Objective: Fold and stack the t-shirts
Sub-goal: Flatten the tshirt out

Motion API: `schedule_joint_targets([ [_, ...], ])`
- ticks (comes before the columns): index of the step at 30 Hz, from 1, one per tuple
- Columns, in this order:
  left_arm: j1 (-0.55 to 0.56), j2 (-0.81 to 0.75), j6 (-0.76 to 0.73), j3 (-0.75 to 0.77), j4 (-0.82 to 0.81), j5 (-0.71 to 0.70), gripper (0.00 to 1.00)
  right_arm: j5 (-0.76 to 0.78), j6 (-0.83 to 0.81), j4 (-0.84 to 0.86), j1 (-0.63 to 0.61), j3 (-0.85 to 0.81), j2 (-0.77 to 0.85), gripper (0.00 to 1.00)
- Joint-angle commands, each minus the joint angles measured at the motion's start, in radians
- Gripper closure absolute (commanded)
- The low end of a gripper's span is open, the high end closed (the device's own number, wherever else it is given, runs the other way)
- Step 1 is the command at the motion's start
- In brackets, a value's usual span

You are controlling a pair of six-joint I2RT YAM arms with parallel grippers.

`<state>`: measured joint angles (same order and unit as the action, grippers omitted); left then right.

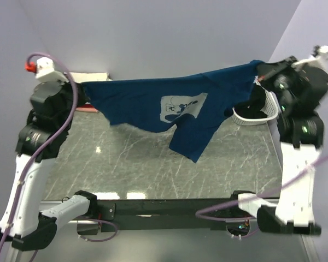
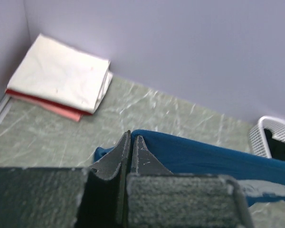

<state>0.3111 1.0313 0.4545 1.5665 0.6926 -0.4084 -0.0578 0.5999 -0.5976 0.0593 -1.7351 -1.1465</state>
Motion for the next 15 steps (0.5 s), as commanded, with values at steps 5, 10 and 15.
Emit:
schedule_joint_targets([
  [5, -0.007, -0.122, -0.048, 0.125, -0.001, -0.017, 1.00, -0.020, 0.032, -0.002, 0.028, -0.092, 0.220, 1.00],
  [10, -0.007, -0.146, -0.074, 0.170, -0.042, -0.024, 1.00, -0.051, 0.055, 0.012, 0.028, -0.122, 0.297, 1.00],
  [15, -0.007, -0.102, -0.100, 0.161, -0.142, -0.006, 0.99, -0.086, 0.083, 0.074, 0.028, -0.146, 0.263, 1.00],
])
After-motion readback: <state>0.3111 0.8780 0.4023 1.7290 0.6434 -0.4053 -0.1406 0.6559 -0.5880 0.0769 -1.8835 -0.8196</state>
